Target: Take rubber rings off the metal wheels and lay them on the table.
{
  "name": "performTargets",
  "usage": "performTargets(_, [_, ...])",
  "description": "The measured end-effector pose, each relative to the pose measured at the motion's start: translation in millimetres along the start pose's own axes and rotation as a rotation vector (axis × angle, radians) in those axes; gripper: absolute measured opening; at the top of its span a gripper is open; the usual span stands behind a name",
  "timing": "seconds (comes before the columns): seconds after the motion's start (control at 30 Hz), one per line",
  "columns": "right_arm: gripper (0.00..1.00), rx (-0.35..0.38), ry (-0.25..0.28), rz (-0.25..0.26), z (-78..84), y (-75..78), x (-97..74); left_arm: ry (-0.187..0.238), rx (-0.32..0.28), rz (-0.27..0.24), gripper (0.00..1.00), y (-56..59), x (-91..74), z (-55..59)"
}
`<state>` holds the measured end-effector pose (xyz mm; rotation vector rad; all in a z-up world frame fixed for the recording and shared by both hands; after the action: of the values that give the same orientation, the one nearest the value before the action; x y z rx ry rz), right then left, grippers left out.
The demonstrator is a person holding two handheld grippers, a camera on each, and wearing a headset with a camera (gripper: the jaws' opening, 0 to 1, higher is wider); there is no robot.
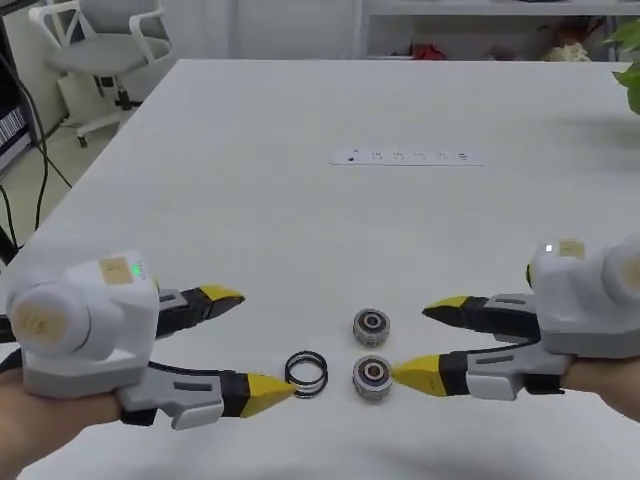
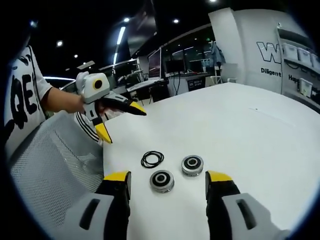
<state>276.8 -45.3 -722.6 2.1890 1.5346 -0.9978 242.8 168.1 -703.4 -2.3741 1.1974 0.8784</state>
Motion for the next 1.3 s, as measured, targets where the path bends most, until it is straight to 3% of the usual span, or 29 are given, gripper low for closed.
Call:
performTargets(0.2, [0.60, -0.001, -0.025, 0.025, 14.2, 0.2, -5.1, -0.005, -0.005, -0.002, 0.70, 0.8, -1.2, 1.6])
performTargets(0.53, [0.59, 0.038, -0.011, 0.055, 30.2, 3.2, -19.0, -0.015, -0.018, -0.001, 0.71, 3.1, 0.5, 6.6])
performTargets(1.3, [0.63, 0.074, 0.035, 0.088, 32.3, 4.4, -28.4, -0.018, -0.024, -0.041, 0.71, -1.4, -8.9, 12.1])
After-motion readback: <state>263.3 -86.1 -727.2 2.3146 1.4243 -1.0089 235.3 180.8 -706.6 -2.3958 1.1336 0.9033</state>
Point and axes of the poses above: the centre of the closed fingertips' face, and the gripper's own axes: x roughly forward along the fingers, y roughly to its right, z roughly out of its underside, the point moved 6 cm from there along -x, roughly backward along the fingers, and after that the axes turned 15 degrees about -y, right-handed, at the moved point
